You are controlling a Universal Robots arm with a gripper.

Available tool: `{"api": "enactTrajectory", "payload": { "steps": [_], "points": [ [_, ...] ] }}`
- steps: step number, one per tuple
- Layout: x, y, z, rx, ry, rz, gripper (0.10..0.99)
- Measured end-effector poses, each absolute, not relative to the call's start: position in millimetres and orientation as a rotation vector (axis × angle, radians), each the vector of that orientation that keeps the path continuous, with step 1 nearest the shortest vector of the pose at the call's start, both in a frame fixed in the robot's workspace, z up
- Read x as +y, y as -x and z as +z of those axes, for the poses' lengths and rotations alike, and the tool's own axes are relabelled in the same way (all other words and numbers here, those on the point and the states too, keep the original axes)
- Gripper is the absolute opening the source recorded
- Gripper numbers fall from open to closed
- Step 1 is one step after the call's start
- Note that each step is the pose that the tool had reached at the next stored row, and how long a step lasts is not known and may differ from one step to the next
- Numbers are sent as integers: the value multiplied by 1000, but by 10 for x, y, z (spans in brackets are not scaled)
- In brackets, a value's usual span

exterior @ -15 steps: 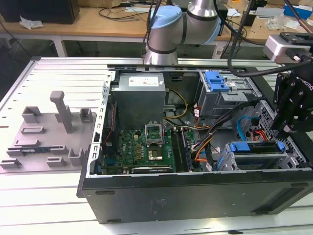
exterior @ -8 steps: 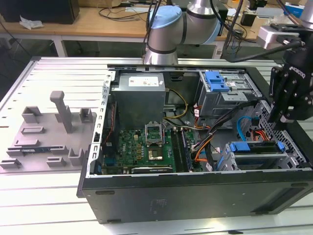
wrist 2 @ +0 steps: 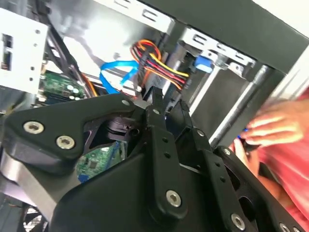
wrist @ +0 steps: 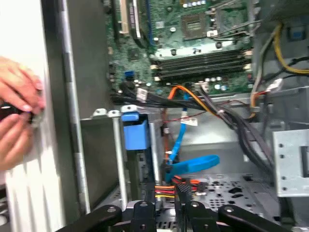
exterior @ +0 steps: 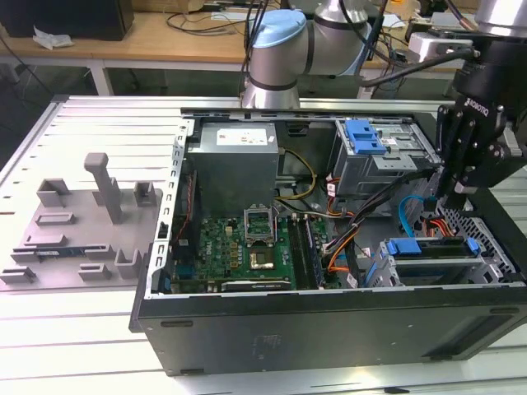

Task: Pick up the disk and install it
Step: 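Insert the second disk wire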

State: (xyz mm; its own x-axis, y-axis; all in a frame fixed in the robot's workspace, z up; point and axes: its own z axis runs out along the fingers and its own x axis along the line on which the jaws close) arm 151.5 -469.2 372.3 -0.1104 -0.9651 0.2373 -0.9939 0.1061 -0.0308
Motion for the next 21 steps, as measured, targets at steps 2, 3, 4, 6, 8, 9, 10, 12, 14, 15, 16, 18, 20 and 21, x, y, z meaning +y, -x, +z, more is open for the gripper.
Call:
{"api": "enactTrajectory", "payload": {
  "steps": [2,3,4,6,8,9,10,12,14,15,16,18,20,21],
  "points": [
    [-4656,-1510,3727,-2197,-1968,303,302],
    [-4637,-1501,3727,-2194,-1966,308,302],
    [-4613,-1485,3727,-2194,-1966,309,302],
    [-4602,-1467,3727,-2195,-1966,311,302],
    [-4601,-1467,3726,-2194,-1966,312,302],
    [-4597,-1469,3726,-2180,-1956,308,302],
    [-4590,-1471,3726,-2171,-1951,304,302],
    [-4572,-1473,3725,-2159,-1944,299,302],
    [-4559,-1473,3722,-2152,-1943,295,302],
    [-4556,-1473,3720,-2147,-1948,294,302],
    [-4555,-1473,3715,-2134,-1961,294,302],
    [-4555,-1473,3708,-2100,-2001,298,302],
    [-4554,-1469,3696,-2071,-2032,301,302],
    [-4552,-1457,3689,-2070,-2033,301,302]
  ]
}}
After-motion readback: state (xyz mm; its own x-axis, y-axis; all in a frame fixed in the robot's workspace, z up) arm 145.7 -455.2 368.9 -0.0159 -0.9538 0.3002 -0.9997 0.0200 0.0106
